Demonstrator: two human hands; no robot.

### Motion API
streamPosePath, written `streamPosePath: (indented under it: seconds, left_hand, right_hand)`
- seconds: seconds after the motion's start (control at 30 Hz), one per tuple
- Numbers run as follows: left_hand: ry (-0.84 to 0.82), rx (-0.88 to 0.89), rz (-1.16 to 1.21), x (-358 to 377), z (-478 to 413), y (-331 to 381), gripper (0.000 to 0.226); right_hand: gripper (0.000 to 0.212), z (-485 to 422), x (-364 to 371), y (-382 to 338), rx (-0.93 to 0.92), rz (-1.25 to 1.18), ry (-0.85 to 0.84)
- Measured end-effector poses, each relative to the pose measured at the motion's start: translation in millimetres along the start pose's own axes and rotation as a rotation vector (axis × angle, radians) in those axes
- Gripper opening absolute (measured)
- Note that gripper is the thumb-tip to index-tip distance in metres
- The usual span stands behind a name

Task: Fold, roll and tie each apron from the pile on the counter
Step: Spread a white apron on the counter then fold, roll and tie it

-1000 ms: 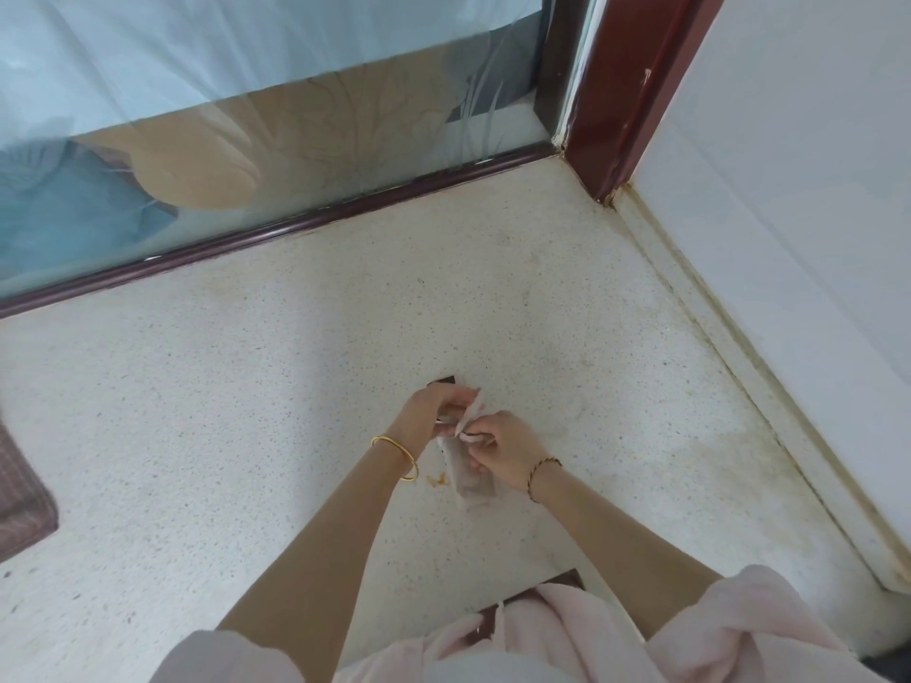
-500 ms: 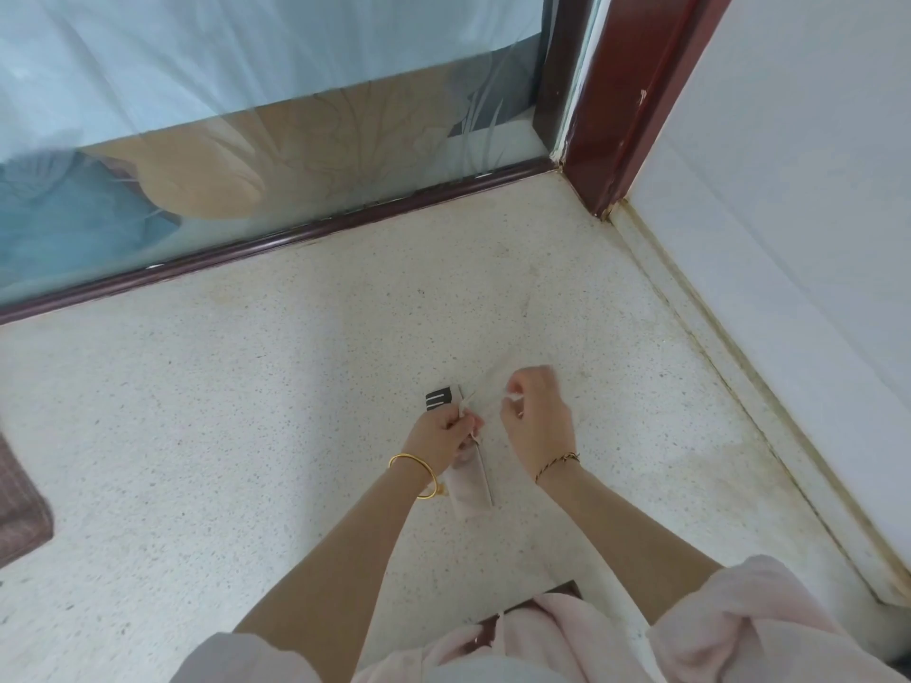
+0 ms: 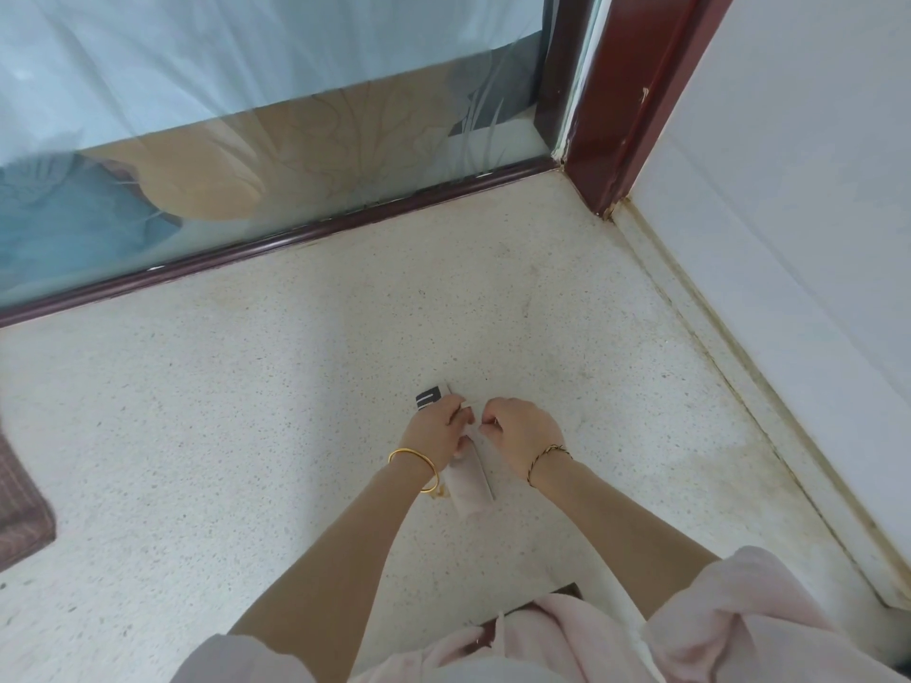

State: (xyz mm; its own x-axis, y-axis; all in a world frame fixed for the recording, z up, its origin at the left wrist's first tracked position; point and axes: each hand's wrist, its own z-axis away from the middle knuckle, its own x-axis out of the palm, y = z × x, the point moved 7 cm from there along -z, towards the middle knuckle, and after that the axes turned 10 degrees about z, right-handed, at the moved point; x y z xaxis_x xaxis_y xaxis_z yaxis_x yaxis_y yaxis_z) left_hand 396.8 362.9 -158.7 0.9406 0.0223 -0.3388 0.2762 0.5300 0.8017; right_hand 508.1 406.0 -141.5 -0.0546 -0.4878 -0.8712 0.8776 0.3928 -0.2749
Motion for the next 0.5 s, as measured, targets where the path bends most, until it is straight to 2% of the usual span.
streamPosePath:
  seconds: [0.17,0.3,0.4,0.5]
  left_hand:
    - [-0.027,-0.083,0.113,1,-1,-2,0.027]
    - [-0.087,-0.100,0.189,2,2,-6,0.014]
    - [-0.125,-0.045,0.131,2,2,-5,0.019]
    - [-0.140,0.032,-0.020,4,3,-2,0.023]
  right_hand:
    - [0.017,13,-2,-6,-0.022,0.003,0.021]
    - [0.021,15,5,-10,-0.080,0.087,-0.065]
    - [0.012,10,4,-2,-0.037,-0.144,0.025]
    - [0.031,8,12,-2,0.005,-0.552,-0.015]
